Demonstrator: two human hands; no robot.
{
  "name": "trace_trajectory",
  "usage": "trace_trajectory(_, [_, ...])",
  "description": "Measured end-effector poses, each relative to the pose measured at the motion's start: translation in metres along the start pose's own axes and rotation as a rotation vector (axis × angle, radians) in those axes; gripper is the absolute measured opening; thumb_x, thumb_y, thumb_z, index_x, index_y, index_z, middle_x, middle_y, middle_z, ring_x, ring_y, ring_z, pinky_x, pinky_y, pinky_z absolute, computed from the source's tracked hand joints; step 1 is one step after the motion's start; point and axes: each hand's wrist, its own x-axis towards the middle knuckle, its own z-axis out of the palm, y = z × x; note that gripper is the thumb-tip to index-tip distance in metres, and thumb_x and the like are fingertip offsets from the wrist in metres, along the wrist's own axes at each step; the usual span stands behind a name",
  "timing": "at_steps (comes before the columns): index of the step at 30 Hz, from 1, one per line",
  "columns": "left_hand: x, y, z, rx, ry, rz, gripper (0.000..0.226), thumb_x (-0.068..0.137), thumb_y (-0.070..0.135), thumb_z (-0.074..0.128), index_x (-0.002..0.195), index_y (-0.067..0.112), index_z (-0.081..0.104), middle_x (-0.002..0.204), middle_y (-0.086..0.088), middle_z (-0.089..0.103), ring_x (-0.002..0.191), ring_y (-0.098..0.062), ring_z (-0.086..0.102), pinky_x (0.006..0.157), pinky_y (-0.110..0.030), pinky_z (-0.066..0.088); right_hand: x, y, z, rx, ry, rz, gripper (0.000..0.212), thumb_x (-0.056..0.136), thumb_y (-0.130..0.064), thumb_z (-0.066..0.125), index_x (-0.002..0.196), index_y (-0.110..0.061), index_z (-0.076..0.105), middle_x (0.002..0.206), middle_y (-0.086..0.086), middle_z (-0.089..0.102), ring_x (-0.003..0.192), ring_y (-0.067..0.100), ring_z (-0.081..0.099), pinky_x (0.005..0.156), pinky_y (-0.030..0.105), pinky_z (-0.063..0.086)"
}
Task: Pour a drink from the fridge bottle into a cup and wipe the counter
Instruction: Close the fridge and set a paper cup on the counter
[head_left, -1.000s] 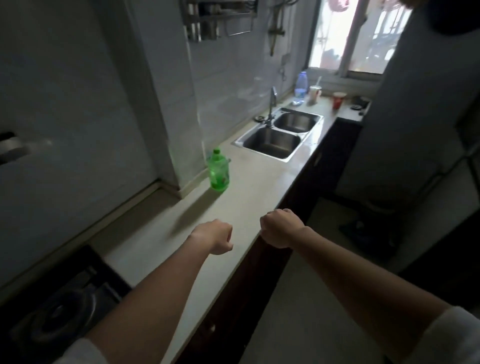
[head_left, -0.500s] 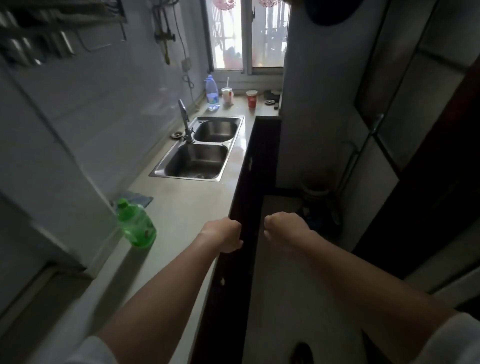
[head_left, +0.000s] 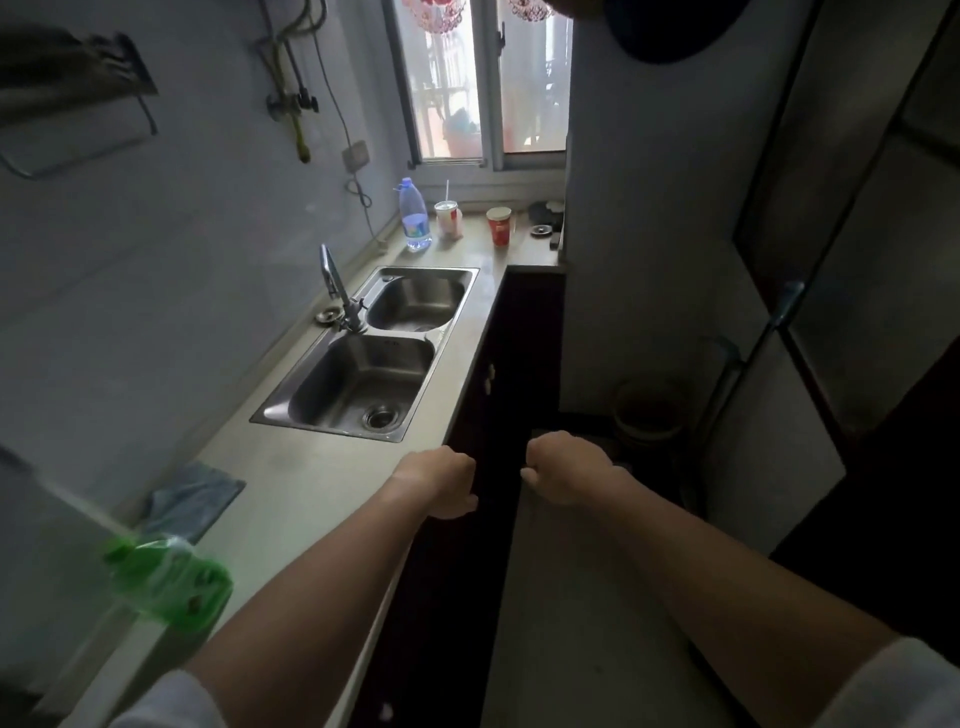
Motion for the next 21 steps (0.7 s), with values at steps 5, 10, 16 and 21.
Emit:
trace_trajectory(5, [0.077, -0.029, -0.020, 0.009, 0.011, -0.006, 0.030, 0.082, 0.042, 0.054, 0.103, 0.023, 0.063, 0.109, -0.007, 0.063, 0.097, -0.032, 0.064, 0.073, -0.036, 0.050, 0.081, 0.015, -0.019, -0.061, -0.018, -0.032, 0.020, 0.096, -0.038, 0.053, 0.093, -0.018, 0.059, 0.089, 0.000, 0.058, 0.075, 0.019, 0.060, 0.066, 0.037, 0.055])
trace_trajectory(10, [0.171, -0.066, -0.053, -0.034, 0.072, 0.019, 0.032, 0.086, 0.045, 0.055, 0.108, 0.023, 0.062, 0.110, -0.004, 0.062, 0.099, -0.028, 0.063, 0.073, -0.034, 0.047, 0.158, 0.038, -0.053, -0.113, -0.037, -0.016, 0.021, 0.097, -0.035, 0.052, 0.101, -0.016, 0.061, 0.093, 0.002, 0.060, 0.079, 0.021, 0.062, 0.072, 0.041, 0.057])
trace_trajectory(16, [0.262, -0.095, -0.109, -0.052, 0.120, 0.073, 0.031, 0.087, 0.044, 0.055, 0.110, 0.025, 0.062, 0.111, -0.003, 0.062, 0.097, -0.027, 0.063, 0.075, -0.035, 0.049, 0.249, 0.064, -0.115, -0.123, 0.023, 0.043, 0.021, 0.098, -0.032, 0.051, 0.100, -0.014, 0.061, 0.094, 0.003, 0.061, 0.080, 0.022, 0.062, 0.073, 0.041, 0.057])
trace_trajectory(21, [0.329, -0.108, -0.137, -0.051, 0.107, 0.079, 0.029, 0.086, 0.042, 0.055, 0.108, 0.025, 0.063, 0.111, -0.005, 0.062, 0.100, -0.029, 0.063, 0.086, -0.041, 0.053, 0.316, 0.079, -0.124, -0.124, 0.018, 0.022, 0.020, 0.097, -0.033, 0.052, 0.100, -0.015, 0.061, 0.093, 0.003, 0.061, 0.078, 0.022, 0.062, 0.072, 0.040, 0.057])
